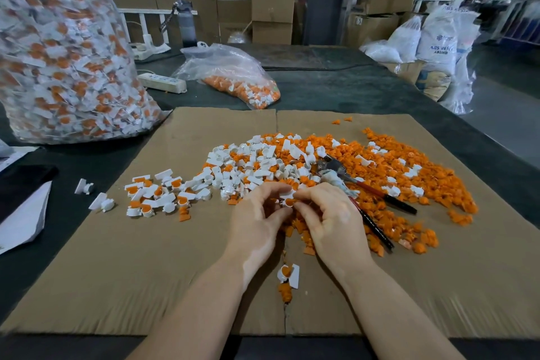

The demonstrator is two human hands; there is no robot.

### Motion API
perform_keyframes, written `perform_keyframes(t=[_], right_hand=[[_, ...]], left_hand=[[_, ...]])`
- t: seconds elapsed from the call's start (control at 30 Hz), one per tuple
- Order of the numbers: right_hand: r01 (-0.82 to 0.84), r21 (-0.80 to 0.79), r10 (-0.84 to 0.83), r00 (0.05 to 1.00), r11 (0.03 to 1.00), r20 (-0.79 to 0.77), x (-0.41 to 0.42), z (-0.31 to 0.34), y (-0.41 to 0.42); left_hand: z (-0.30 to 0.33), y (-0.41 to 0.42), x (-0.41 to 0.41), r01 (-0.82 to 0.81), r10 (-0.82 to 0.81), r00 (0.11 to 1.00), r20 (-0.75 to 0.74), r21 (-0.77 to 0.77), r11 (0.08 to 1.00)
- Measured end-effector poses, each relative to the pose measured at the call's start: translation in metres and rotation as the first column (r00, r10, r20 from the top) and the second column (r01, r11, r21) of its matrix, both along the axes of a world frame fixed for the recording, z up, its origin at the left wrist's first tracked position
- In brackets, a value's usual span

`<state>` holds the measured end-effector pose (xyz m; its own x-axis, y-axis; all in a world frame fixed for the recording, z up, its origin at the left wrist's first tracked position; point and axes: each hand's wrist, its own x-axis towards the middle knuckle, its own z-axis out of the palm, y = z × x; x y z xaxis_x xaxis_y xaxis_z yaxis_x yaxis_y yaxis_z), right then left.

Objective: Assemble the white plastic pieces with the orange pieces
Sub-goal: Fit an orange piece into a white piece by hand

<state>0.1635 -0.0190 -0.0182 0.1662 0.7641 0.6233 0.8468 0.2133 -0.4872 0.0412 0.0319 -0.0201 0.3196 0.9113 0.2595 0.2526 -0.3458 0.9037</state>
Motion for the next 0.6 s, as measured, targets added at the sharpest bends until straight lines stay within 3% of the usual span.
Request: perform_keyframes(t=[0.27,0.43,0.6], right_hand=[[-0.030,0.000,0.030,0.999,1.000,0.019,-0.0009,-0.0007,-0.0017],[-0.042,0.038,0.037,0.993,0.998,0.108,-0.0009,0.0001,-0.0004],[0.002,0.087,-0.008,0.998,0.996,0.066,0.0008,-0.0017,-0.0006]], left_hand=[[-0.0005,-0.0010,0.0029,0.010,-0.004,0.996,-0.087,0.060,0.998],[-0.0004,-0.0030,0.0026,0.004,0.017,0.988,-0.153,0.134,0.991],[0.0033,-0.0032,0.0004,-0.081,0.103,0.989,-0.103,0.193,0.978]])
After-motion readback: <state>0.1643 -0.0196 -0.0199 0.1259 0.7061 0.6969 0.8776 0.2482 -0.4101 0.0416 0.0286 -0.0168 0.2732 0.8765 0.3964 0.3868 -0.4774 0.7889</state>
